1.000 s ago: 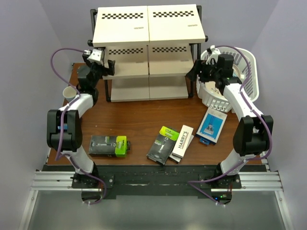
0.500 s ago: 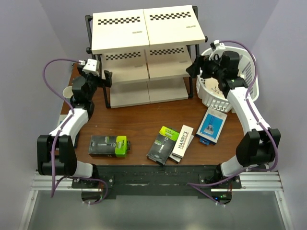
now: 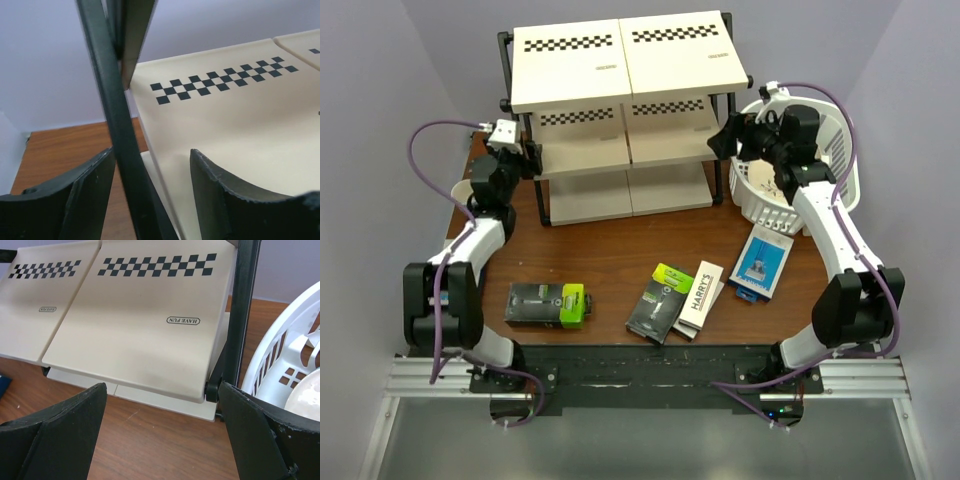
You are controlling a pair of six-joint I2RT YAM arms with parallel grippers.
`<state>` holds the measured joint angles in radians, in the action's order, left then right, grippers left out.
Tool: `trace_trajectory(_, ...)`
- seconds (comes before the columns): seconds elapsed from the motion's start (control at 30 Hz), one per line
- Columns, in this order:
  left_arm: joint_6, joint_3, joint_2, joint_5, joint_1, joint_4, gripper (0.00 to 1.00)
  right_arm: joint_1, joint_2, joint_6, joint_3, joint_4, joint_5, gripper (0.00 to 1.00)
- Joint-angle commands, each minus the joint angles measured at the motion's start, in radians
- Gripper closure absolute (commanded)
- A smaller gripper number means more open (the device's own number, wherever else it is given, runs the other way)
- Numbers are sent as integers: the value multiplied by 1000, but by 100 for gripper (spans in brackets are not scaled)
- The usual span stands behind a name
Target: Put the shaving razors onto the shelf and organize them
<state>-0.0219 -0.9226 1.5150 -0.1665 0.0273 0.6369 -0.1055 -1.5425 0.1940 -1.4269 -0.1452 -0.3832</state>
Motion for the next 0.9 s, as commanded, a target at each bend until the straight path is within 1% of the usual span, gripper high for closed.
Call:
trace_trajectory(0.0,0,-151,98,-65,2,101,37,-2,-7,-11,-37,41,29,3)
trace_trajectory(0.03,0,-180,146,-71,0,101,39,0,-7,-18,-37,41,35,3)
trace_trajectory(0.1,-1,-257,207,-79,-6,89,39,0,-7,-21,-37,39,41,3)
trace_trajectory(0.23,-3,-341,269,-85,-15,69,39,-2,-10,-28,-33,47,41,3)
trace_trajectory(0.33,-13,-352,268,-74,-17,41,35,-2,-11,-36,-36,45,41,3)
trace_trajectory(0.37,-19,-345,257,-59,-15,21,31,0,-10,-41,-37,42,43,3)
trace_trajectory(0.43,-35,-293,194,-47,-10,11,25,-2,-5,-56,-37,33,43,3)
trace_trajectory(0.47,-39,-268,165,-47,-6,9,19,0,-1,-64,-35,30,46,3)
trace_trajectory(0.5,-41,-210,99,-42,-3,9,15,-2,8,-83,-32,24,50,3)
trace_trajectory(0.57,-44,-148,29,-10,-1,7,8,0,22,-103,-15,9,70,1)
trace_trajectory(0.6,-44,-101,-36,5,-1,3,0,-2,38,-114,-9,6,81,1)
trace_trajectory(0.67,-35,-64,-91,48,0,-28,0,1,53,-123,9,-1,109,1)
trace_trajectory(0.73,-29,-42,-148,38,16,-77,0,1,76,-134,14,-25,125,1)
trace_trajectory(0.77,-35,-27,-168,38,23,-136,0,0,85,-137,19,-31,127,1)
trace_trajectory(0.83,-58,7,-248,22,43,-189,0,0,131,-165,40,-48,124,1)
trace_trajectory(0.87,-61,39,-280,-7,46,-263,0,0,148,-182,52,-57,118,1)
